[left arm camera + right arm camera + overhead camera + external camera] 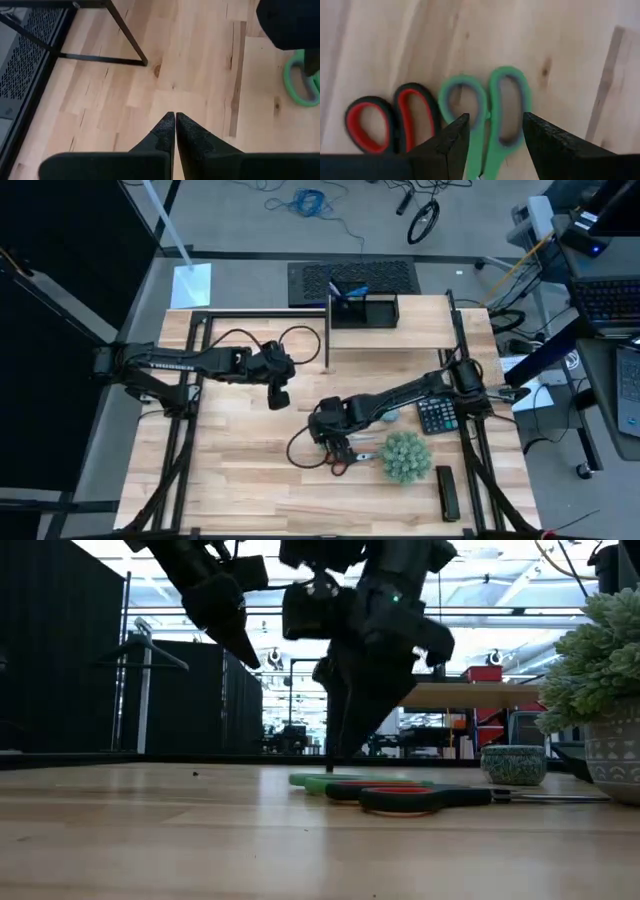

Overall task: Pick and place office supplies into organizer
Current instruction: Put the green scissors into the black desk organizer on the shelf

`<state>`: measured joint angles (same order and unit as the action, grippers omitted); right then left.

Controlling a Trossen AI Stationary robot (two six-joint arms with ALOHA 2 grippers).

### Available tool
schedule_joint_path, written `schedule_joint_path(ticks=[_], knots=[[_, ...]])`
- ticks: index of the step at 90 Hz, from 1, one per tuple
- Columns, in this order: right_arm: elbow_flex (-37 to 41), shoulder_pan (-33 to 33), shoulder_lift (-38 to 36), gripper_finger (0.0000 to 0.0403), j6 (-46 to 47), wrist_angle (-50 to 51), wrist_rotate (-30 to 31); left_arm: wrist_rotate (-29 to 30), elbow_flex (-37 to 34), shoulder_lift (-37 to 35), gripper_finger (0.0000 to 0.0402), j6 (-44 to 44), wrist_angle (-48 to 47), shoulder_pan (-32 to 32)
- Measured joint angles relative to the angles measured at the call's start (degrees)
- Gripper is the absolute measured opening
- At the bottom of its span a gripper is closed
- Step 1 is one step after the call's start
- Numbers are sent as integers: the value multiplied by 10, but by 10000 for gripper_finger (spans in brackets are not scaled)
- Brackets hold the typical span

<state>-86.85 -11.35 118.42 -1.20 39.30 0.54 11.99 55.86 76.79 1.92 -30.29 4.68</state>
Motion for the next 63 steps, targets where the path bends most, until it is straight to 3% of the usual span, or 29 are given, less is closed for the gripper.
schedule_joint_path(ticks=[41, 63], knots=[[-1, 1, 40, 164, 2, -23, 0, 0, 0, 0, 3, 0, 3, 0], [0, 3, 42, 111, 1, -29, 14, 0, 0, 0, 3, -16, 1, -6]])
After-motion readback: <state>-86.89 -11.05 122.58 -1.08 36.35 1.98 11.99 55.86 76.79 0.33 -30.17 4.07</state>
